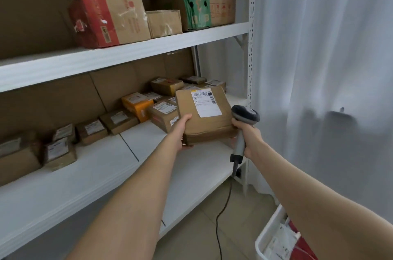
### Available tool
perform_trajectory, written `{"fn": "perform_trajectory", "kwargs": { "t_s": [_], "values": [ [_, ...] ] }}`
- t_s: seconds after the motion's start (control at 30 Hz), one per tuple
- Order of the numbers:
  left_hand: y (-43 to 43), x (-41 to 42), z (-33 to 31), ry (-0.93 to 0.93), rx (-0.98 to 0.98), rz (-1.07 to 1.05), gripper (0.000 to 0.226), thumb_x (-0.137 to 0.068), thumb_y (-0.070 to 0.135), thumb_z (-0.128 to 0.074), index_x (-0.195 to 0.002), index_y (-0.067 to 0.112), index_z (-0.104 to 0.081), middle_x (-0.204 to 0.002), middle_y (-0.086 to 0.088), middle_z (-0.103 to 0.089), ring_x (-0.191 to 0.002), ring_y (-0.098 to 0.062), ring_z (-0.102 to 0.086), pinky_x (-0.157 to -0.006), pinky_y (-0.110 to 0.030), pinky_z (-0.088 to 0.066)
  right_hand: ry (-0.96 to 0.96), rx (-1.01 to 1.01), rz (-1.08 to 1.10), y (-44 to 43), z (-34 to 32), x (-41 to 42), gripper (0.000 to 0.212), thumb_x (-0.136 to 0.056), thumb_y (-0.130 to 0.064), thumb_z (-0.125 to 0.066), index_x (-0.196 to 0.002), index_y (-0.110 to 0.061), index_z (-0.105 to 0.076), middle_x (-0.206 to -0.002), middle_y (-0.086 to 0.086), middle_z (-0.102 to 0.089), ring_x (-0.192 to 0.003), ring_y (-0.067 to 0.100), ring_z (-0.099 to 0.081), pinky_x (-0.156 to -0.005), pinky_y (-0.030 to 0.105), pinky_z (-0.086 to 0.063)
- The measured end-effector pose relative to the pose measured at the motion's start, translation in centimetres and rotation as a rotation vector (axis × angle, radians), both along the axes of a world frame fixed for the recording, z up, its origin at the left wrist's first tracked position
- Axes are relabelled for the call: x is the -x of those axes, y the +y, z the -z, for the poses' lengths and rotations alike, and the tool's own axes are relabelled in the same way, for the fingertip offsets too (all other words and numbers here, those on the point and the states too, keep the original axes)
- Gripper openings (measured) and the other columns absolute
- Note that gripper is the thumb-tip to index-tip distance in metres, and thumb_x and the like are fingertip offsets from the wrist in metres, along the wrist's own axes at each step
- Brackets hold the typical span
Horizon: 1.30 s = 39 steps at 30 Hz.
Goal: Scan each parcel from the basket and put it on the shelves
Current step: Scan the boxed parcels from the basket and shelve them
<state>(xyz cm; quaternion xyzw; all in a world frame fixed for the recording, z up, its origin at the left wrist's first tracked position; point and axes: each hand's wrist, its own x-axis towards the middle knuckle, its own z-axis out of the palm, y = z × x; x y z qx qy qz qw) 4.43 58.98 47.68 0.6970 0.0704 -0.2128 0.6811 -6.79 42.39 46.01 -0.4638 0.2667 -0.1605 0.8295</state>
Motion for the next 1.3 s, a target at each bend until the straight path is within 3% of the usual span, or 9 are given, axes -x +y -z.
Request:
{"fn": "perform_trajectory", "kwargs": {
  "t_s": [0.13,0.2,0.27,0.4,0.53,0.8,0.97,1.13,1.3],
  "values": [
    [5.0,0.1,-0.5,-0.003,-0.036,-0.019,0.055,-0.078,0.051,-0.068,-0.121,0.022,-0.048,-0.103,-0.009,-0.059,-0.094,-0.028,-0.058,-0.072,-0.040,-0.055,0.000,0.021,-0.085,3.0,-0.4,-2.0,0.055,-0.082,-0.018,-0.077,-0.130,-0.006,-0.053,-0.110,0.013,-0.059,-0.092,0.028,-0.058,-0.072,0.038,-0.054],
    [7.5,0.0,-0.8,0.011,-0.052,-0.040,0.054,-0.077,0.050,-0.070,-0.120,0.024,-0.048,-0.103,-0.011,-0.059,-0.093,-0.030,-0.061,-0.060,-0.038,-0.057,0.017,0.027,-0.135,4.6,-0.7,-3.2,0.059,-0.081,-0.021,-0.078,-0.132,-0.008,-0.051,-0.115,0.014,-0.059,-0.097,0.030,-0.058,-0.080,0.041,-0.055],
    [9.8,-0.4,-0.9,0.021,-0.057,-0.086,0.055,-0.077,0.050,-0.070,-0.119,0.024,-0.049,-0.105,-0.012,-0.059,-0.093,-0.031,-0.062,-0.057,-0.038,-0.058,0.057,0.054,-0.181,6.4,-1.0,-4.4,0.062,-0.081,-0.024,-0.078,-0.134,-0.011,-0.048,-0.121,0.014,-0.058,-0.105,0.031,-0.058,-0.091,0.044,-0.053],
    [12.8,-2.1,-0.8,-0.002,-0.042,-0.235,0.062,-0.078,0.050,-0.068,-0.128,0.022,-0.047,-0.114,-0.012,-0.059,-0.100,-0.031,-0.059,-0.077,-0.047,-0.057,0.070,0.045,-0.228,9.7,-1.5,-7.2,0.056,-0.083,-0.023,-0.076,-0.131,-0.015,-0.047,-0.120,0.009,-0.054,-0.114,0.032,-0.056,-0.095,0.045,-0.053],
    [14.8,-5.3,-0.5,0.044,-0.019,-0.355,0.068,-0.078,0.047,-0.068,-0.135,0.021,-0.042,-0.128,-0.011,-0.055,-0.112,-0.031,-0.055,-0.093,-0.051,-0.049,0.093,0.043,-0.218,11.5,-1.1,-10.2,0.042,-0.084,-0.025,-0.075,-0.114,-0.019,-0.047,-0.115,0.009,-0.054,-0.109,0.030,-0.056,-0.090,0.044,-0.054],
    [16.2,-13.7,2.3,0.184,-0.135,-0.381,0.065,-0.085,0.048,-0.062,-0.138,0.019,-0.038,-0.138,-0.010,-0.046,-0.124,-0.036,-0.046,-0.098,-0.060,-0.042,0.146,0.029,-0.143,13.3,1.0,-17.5,0.040,-0.085,-0.021,-0.074,-0.114,-0.018,-0.048,-0.117,0.008,-0.054,-0.115,0.032,-0.056,-0.082,0.041,-0.051],
    [16.4,-17.7,4.1,0.255,-0.154,-0.363,0.064,-0.089,0.051,-0.057,-0.140,0.020,-0.034,-0.140,-0.009,-0.043,-0.129,-0.036,-0.042,-0.101,-0.059,-0.039,0.174,0.008,-0.090,14.0,2.6,-20.5,0.042,-0.085,-0.019,-0.075,-0.118,-0.015,-0.049,-0.127,0.011,-0.055,-0.118,0.032,-0.056,-0.086,0.042,-0.051],
    [16.7,-20.5,5.1,0.193,-0.263,-0.315,0.045,-0.100,0.038,-0.036,-0.135,0.010,-0.044,-0.129,-0.012,-0.052,-0.119,-0.030,-0.051,-0.102,-0.045,-0.043,0.178,0.001,-0.057,14.4,3.5,-22.0,0.052,-0.086,-0.019,-0.073,-0.131,-0.012,-0.049,-0.132,0.013,-0.055,-0.119,0.033,-0.055,-0.086,0.041,-0.051],
    [16.6,-21.6,4.5,0.112,-0.366,-0.270,0.037,-0.103,0.023,-0.034,-0.135,0.007,-0.043,-0.135,-0.013,-0.047,-0.120,-0.027,-0.047,-0.099,-0.038,-0.041,0.177,0.017,-0.064,14.9,3.2,-22.9,0.044,-0.086,-0.020,-0.073,-0.123,-0.014,-0.051,-0.129,0.011,-0.056,-0.116,0.032,-0.056,-0.084,0.040,-0.052]
  ]
}}
